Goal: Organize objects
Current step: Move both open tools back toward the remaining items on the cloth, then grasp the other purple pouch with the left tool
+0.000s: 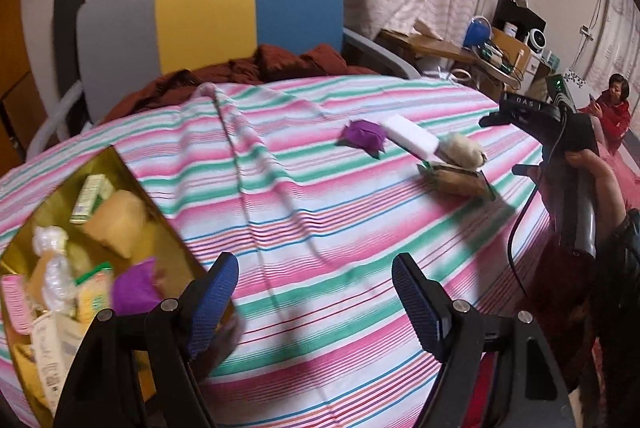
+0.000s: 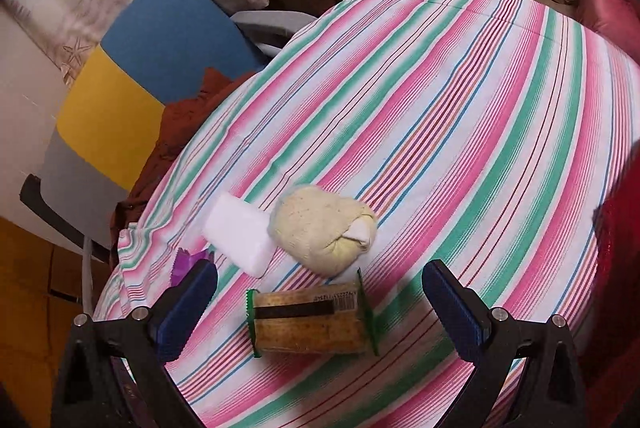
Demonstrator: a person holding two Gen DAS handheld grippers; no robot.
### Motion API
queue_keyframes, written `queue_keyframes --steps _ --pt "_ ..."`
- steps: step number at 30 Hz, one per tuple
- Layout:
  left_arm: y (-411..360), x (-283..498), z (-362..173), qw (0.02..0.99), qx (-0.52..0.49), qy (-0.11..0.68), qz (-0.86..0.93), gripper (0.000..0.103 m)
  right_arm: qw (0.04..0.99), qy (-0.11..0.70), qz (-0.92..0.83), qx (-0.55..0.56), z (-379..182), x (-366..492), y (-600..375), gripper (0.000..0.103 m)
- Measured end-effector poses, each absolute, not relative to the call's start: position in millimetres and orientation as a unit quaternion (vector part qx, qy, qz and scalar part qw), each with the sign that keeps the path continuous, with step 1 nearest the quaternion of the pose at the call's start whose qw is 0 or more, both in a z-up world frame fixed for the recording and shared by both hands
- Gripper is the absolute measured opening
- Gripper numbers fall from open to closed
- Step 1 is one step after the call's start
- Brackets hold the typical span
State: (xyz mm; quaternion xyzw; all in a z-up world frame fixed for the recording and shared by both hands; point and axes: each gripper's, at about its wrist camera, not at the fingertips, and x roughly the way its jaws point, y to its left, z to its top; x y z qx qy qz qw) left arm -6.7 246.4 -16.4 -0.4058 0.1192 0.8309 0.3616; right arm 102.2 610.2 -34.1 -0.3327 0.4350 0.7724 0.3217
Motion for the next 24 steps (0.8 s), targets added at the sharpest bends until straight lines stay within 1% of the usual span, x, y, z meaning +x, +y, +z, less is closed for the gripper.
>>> queue_keyframes --steps 4,11,17,24 --pt "265.6 -13.1 -24.3 0.372 -0.426 0.115 0.817 0.081 0.314 0.442 0.773 -0.33 -35.3 101.0 610.7 0.103" --pt "304.4 -35.2 -31.8 0.386 -0.464 0.081 0.793 0.079 0.298 0.439 0.782 -0.327 -32.9 96.8 606.5 0.103" --pt "346.4 -57.7 -36.4 0.385 -0.486 0.07 0.781 0.079 0.282 0.45 0.785 -0.318 -31.7 98.2 607.0 0.103" --pt "390.7 -96.6 -52.1 0.372 -0.525 0.033 0.765 0.079 0.253 0.465 0.791 -0.306 -31.1 95.9 606.5 0.103"
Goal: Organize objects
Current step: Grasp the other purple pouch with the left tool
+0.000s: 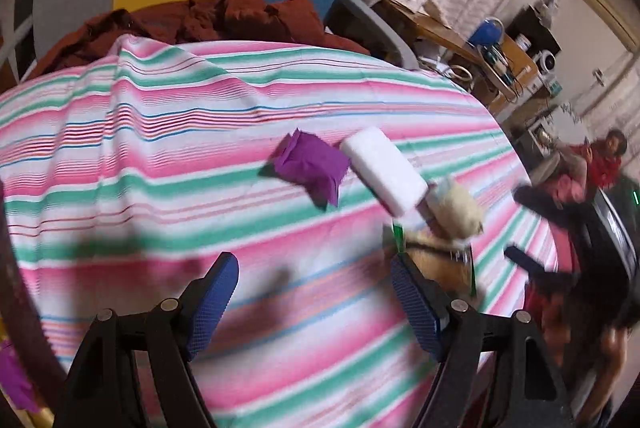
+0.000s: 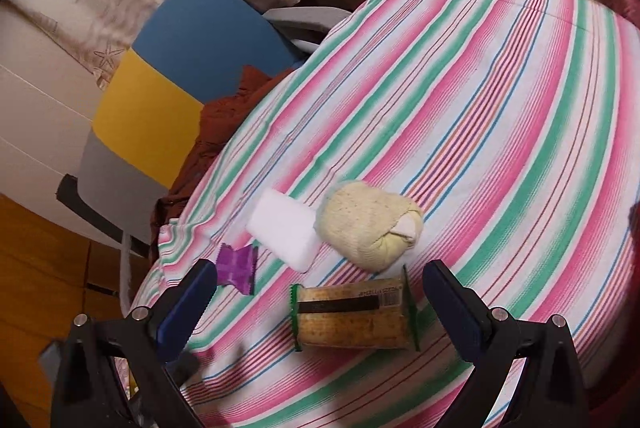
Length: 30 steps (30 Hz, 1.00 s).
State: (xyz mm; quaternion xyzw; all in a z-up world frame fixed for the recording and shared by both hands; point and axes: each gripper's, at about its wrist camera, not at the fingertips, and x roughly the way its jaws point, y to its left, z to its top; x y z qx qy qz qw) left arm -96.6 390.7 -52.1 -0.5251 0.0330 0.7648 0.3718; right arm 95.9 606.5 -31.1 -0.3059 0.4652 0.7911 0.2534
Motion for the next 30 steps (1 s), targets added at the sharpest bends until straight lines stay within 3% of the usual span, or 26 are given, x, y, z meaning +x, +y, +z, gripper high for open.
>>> queue_keyframes --steps 13,18,23,25,27,30 --pt "449.7 -152.8 -81.0 0.315 -0.577 -0.054 0.751 0.076 0.234 0.48 0.789 -0.305 -34.3 94.1 608.3 0.103" --pt "464.4 -166.4 -91.0 0.291 -0.585 -0.047 0.755 0.076 0.224 0.477 0.79 -0.314 -36.4 88.9 606.2 0.103" --pt "475.0 -162.2 -97.1 0.301 -0.574 0.011 0.761 0.072 0.228 0.484 0.785 -0.314 -39.1 90.8 609.3 0.103" --pt "478.0 -153.6 -97.3 0.314 -0.555 0.058 0.768 0.067 0.231 0.485 0.784 -0.313 -39.2 91.6 610.1 0.103" --pt "474.8 -146.8 -97.5 0.317 -0.533 0.094 0.779 0.046 0.232 0.484 0.783 -0.314 -39.5 91.5 610.3 0.103" --pt "460.0 -143.8 -97.8 0.34 -0.518 0.106 0.778 0.04 0.234 0.485 0.782 -0.313 -39.6 92.7 611.9 0.103"
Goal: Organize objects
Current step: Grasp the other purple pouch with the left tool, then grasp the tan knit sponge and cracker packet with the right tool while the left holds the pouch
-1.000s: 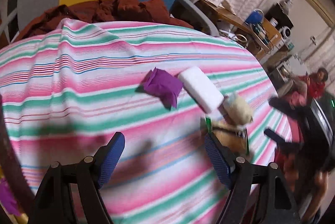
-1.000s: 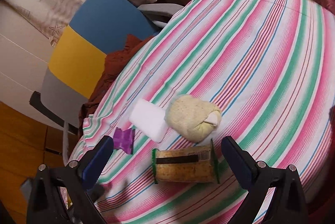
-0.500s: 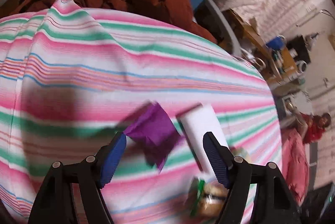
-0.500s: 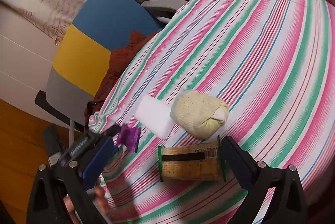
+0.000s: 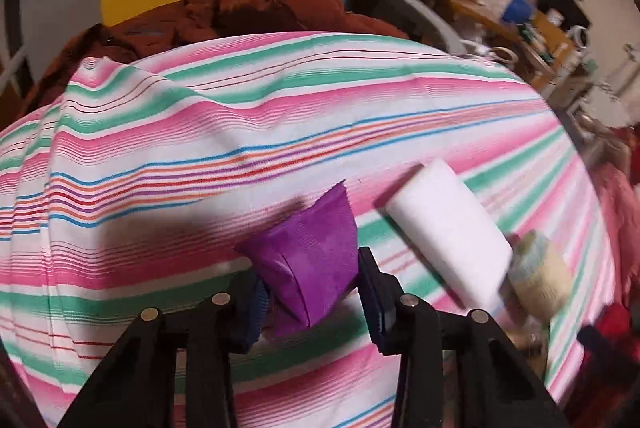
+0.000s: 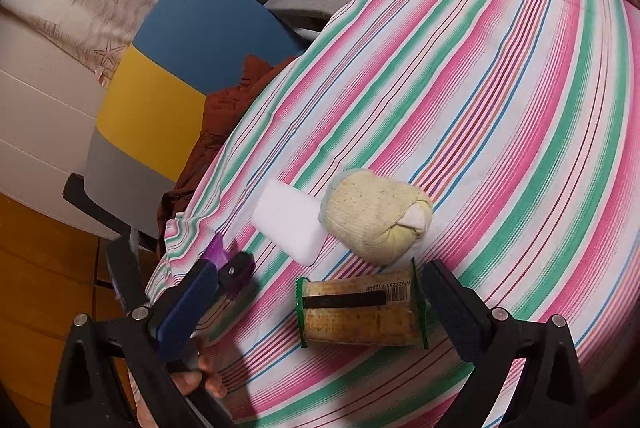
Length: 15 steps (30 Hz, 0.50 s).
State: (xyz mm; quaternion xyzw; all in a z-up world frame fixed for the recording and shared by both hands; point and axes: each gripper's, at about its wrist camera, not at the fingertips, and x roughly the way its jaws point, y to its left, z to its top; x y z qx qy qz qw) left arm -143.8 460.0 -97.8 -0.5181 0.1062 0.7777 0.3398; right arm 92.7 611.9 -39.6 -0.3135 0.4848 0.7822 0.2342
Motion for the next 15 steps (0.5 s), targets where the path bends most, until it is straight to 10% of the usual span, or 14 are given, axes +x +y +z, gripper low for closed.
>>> queue_keyframes --steps 15 --pt "358.5 -51.1 -94.3 0.399 -0.458 0.155 0.779 0.039 0.286 0.523 0.746 -0.298 -49.6 111.0 630.5 0.103"
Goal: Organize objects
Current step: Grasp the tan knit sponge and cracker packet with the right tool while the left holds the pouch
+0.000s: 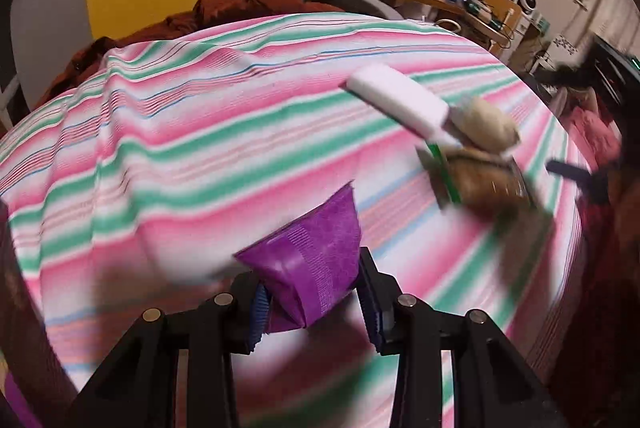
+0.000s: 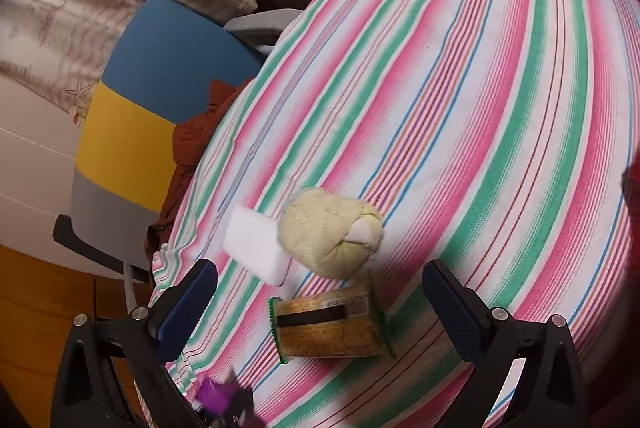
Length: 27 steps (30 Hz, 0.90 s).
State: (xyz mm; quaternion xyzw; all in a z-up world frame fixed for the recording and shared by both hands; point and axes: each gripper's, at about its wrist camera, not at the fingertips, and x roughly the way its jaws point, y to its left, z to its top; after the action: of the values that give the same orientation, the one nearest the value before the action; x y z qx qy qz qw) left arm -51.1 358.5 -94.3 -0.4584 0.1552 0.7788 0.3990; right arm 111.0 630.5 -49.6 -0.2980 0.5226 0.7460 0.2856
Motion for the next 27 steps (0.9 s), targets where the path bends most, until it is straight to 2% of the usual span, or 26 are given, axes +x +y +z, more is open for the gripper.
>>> queue_keyframes --steps 12,16,21,24,27 --pt "357.9 -42.7 -103.8 0.412 -0.416 0.153 0.796 0.039 0.304 0.478 0.745 -0.353 -55.1 95.6 623.1 0.103" --pt "358.4 -39.6 -104.8 0.411 -0.408 0.158 0.8 0.039 0.304 0.412 0.76 -0.401 -46.4 74.7 613.9 0.103" --pt "357.2 -38.8 -105.6 0.412 -0.405 0.156 0.801 0.039 0.281 0.247 0.781 -0.5 -40.2 23.8 611.5 0.103" --pt "356.0 -39.6 -106.0 0.414 -0.405 0.153 0.801 0.039 0.276 0.204 0.773 -0.533 -59.8 6.3 619.1 0.103" --pt "355.9 -40.3 -106.3 0.415 -0.406 0.151 0.8 0.039 0.271 0.215 0.767 -0.54 -81.7 4.8 630.3 0.101"
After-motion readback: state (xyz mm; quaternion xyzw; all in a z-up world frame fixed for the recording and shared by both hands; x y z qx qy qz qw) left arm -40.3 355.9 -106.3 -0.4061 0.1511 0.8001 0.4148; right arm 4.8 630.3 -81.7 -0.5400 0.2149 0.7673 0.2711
